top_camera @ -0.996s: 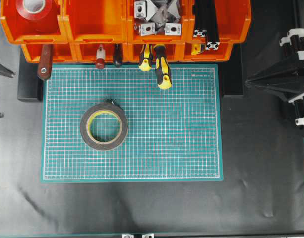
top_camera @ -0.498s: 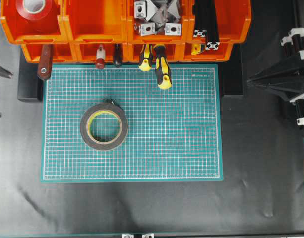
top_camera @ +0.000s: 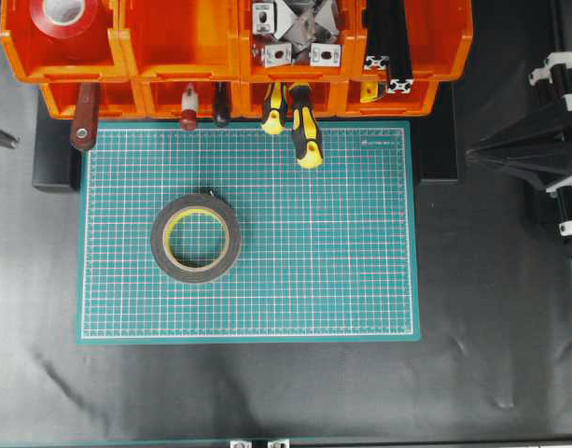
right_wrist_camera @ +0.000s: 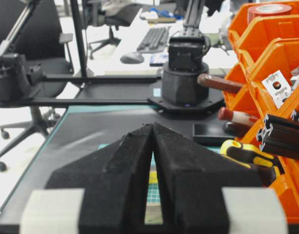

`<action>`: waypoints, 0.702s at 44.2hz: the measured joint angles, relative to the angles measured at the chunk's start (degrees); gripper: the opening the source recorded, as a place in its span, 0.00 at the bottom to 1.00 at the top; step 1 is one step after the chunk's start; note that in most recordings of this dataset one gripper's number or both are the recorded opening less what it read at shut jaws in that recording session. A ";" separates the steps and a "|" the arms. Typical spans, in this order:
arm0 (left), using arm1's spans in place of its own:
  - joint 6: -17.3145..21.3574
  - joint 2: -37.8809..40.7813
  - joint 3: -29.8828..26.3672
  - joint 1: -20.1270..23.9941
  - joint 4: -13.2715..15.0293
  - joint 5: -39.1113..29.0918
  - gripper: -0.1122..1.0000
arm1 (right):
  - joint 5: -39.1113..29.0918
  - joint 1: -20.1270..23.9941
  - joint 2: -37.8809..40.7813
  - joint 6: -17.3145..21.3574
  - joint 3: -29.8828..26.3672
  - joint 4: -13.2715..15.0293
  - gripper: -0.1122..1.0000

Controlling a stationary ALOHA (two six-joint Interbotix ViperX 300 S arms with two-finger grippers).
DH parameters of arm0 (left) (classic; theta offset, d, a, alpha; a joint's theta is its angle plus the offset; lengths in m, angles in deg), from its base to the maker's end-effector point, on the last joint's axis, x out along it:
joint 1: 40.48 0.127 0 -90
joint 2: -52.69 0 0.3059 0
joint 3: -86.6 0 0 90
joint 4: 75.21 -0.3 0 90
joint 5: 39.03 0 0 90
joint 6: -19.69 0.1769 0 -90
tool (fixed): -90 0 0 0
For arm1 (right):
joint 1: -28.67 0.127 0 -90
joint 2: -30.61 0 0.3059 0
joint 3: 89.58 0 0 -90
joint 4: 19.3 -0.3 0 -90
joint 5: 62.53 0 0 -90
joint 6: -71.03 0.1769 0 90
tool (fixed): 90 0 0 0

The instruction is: Pick foam from container rack with left arm.

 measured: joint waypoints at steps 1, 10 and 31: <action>0.00 0.00 0.00 -0.18 0.00 0.00 0.81 | 0.00 0.00 0.00 0.00 -0.09 0.00 0.10; -0.09 0.00 0.00 -0.18 0.00 0.18 0.81 | 0.53 0.09 -0.09 0.00 -0.09 0.00 0.10; -0.18 0.09 0.26 -0.26 0.09 0.18 0.81 | 0.62 0.09 0.09 0.00 0.00 0.00 0.10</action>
